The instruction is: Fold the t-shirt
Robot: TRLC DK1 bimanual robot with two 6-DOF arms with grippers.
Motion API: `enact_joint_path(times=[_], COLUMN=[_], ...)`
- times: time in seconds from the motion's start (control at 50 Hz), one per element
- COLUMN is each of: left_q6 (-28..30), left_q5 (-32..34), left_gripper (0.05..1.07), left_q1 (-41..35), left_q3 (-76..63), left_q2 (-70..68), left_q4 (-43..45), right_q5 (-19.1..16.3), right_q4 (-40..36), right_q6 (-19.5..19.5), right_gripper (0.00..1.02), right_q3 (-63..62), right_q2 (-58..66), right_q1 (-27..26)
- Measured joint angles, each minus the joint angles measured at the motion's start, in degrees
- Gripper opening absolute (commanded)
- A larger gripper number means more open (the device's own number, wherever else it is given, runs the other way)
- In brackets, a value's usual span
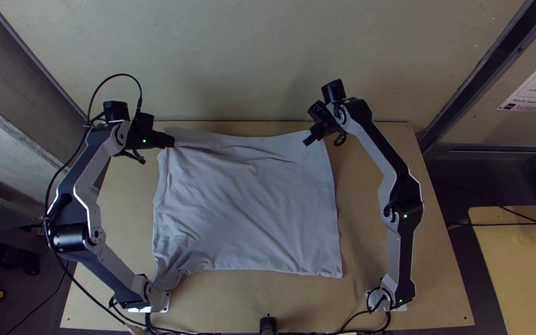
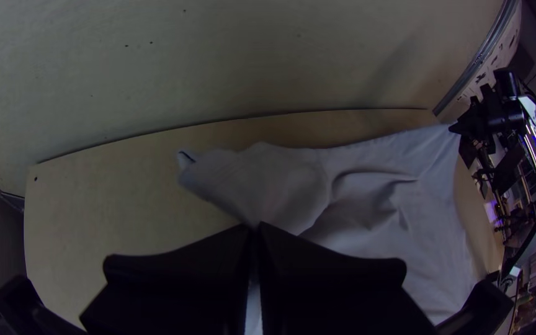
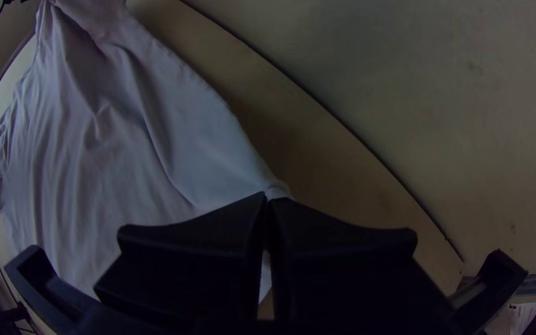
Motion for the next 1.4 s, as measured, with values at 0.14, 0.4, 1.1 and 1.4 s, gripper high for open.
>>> enact_joint_path(times=[0.14,0.4,1.1,1.4], left_q6=[1.2,3.0,10.8,15.7], left_q5=[0.7,2.4,3.0,3.1], left_gripper=[0.08,0.08,0.08,0.08], left_q1=[0.4,2.4,4.3,10.1], left_q3=[-5.7,-15.7,-39.1,-42.9], left_q2=[-4.6,-13.2,-30.1,-30.3], left_q4=[0.0,-0.2,-0.1,2.4], right_q5=[-1.3,-3.1,-6.4,-6.9], right_q4=[-0.1,-0.1,4.4,12.7], right_q6=[0.0,0.0,0.0,-3.5], right_gripper=[0.02,0.02,0.02,0.02], right_q3=[-6.0,-17.2,-53.6,-64.3], right_q2=[-4.3,-13.7,-35.2,-33.8], right_q1=[0.3,2.5,5.0,-3.3])
